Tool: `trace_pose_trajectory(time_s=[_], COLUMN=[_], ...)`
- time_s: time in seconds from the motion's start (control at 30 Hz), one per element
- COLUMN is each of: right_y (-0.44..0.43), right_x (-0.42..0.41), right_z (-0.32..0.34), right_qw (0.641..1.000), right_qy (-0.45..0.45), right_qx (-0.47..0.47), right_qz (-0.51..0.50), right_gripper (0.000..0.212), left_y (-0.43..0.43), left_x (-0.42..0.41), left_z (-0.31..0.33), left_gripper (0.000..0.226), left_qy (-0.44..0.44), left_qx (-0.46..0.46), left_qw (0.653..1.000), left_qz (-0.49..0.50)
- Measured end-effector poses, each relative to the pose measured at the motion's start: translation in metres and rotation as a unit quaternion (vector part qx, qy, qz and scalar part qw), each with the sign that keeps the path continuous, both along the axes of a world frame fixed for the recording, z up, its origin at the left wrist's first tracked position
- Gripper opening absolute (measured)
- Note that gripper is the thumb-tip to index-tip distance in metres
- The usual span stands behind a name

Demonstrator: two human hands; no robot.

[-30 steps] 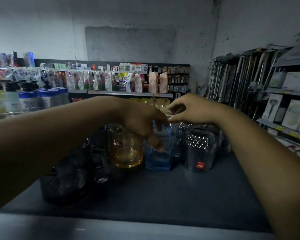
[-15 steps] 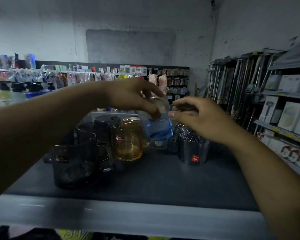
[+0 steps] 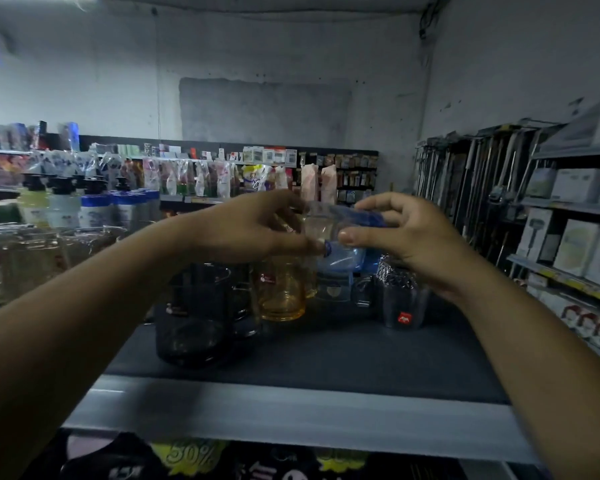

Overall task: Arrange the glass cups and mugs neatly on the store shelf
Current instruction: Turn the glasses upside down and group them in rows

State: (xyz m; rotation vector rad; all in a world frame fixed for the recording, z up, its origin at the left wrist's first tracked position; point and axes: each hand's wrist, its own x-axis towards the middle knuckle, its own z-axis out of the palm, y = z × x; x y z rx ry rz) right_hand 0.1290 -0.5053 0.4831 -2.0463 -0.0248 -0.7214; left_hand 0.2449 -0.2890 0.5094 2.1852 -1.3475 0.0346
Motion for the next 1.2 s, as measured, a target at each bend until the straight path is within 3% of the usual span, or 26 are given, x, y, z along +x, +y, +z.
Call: trace_pose_trajectory(time_s=[0.07,0.13,0.2,0.33,0.63,0.73,0.97,1.2], right_y=[0.0,0.003,0.007,0.016,0.032,0.033,0.016,0.0], right_x=[0.001,0.003,0.009,0.027,0.067,0.071,0.048,0.031], right_z=[0.008,0.018,0.027,0.043,0.04,0.027,-0.005,-0.043], right_qw=[0.991,0.977,0.955,0.894,0.808,0.814,0.898,0.91], right_qy=[0.037,0.081,0.123,0.193,0.319,0.309,0.183,0.074], right_qx=[-0.109,-0.176,-0.25,-0.39,-0.492,-0.487,-0.385,-0.374], right_qz=[-0.061,-0.091,-0.103,-0.107,-0.063,-0.068,-0.109,-0.164], right_gripper=[0.085,0.092,0.09,0.076,0.062,0.064,0.076,0.057], left_y=[0.008,0.013,0.013,0.008,0.007,0.006,0.006,0.004], left_x=[0.003,0.01,0.013,0.013,0.018,0.017,0.012,0.013], left_z=[-0.006,-0.014,-0.021,-0.026,-0.029,-0.029,-0.029,-0.028], left_gripper=[0.079,0.059,0.04,0.032,0.025,0.024,0.03,0.03], left_qy=[-0.092,-0.137,-0.169,-0.185,-0.194,-0.199,-0.211,-0.212], left_qx=[0.048,0.08,0.109,0.129,0.118,0.119,0.12,0.126], left_qw=[0.994,0.987,0.979,0.973,0.973,0.972,0.969,0.968], left_qz=[0.028,0.035,0.04,0.043,0.032,0.03,0.041,0.052])
